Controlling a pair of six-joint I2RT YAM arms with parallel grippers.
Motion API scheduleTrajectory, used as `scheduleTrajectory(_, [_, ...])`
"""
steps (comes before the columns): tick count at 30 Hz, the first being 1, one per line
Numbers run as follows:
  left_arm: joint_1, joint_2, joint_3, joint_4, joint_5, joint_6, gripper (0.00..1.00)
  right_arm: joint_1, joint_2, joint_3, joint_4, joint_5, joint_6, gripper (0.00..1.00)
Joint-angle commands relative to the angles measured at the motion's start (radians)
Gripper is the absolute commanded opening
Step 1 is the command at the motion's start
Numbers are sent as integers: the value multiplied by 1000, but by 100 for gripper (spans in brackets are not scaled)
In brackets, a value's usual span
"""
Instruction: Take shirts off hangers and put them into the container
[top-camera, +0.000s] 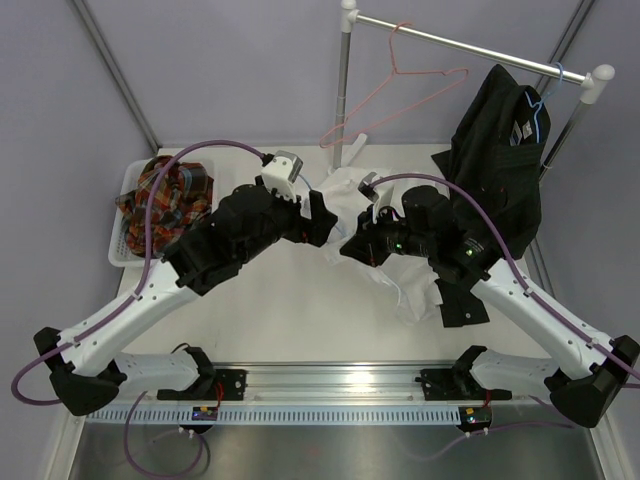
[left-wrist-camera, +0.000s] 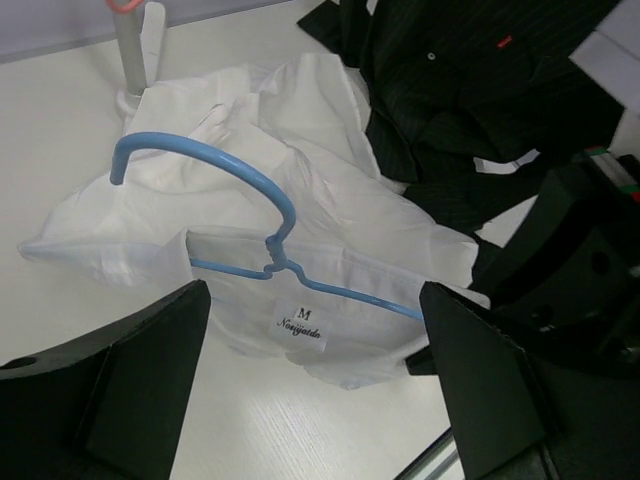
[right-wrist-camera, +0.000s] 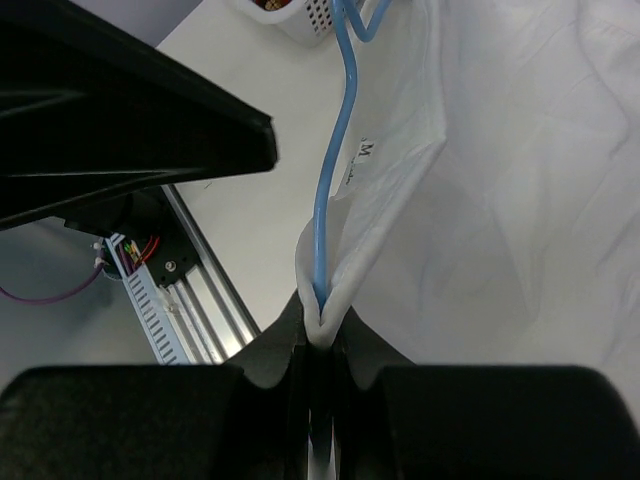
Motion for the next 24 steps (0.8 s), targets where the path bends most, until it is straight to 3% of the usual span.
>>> scheduleTrajectory(1, [-11, 13, 58, 48, -110, -1, 88, 20, -24, 34, 114, -12, 19, 0])
scheduleTrajectory(12, [-13, 37, 55, 138, -158, 30, 69, 43, -37, 23, 120, -40, 31, 0])
scheduleTrajectory(16, [-13, 39, 44, 154, -146, 29, 55, 42, -52, 8, 134, -40, 37, 0])
scheduleTrajectory(19, [-13, 37, 29, 158, -123, 15, 35, 43, -61, 3, 143, -40, 43, 0])
scheduleTrajectory(20, [-13, 36, 23, 168, -110, 12, 20, 43, -63, 0, 143, -40, 48, 0])
scheduleTrajectory(23, [-13, 31, 18, 172, -113, 21, 1, 43, -63, -6, 146, -38, 54, 0])
scheduleTrajectory(24, [-13, 30, 18, 171, -118, 25, 0, 43, -63, -9, 145, -37, 54, 0])
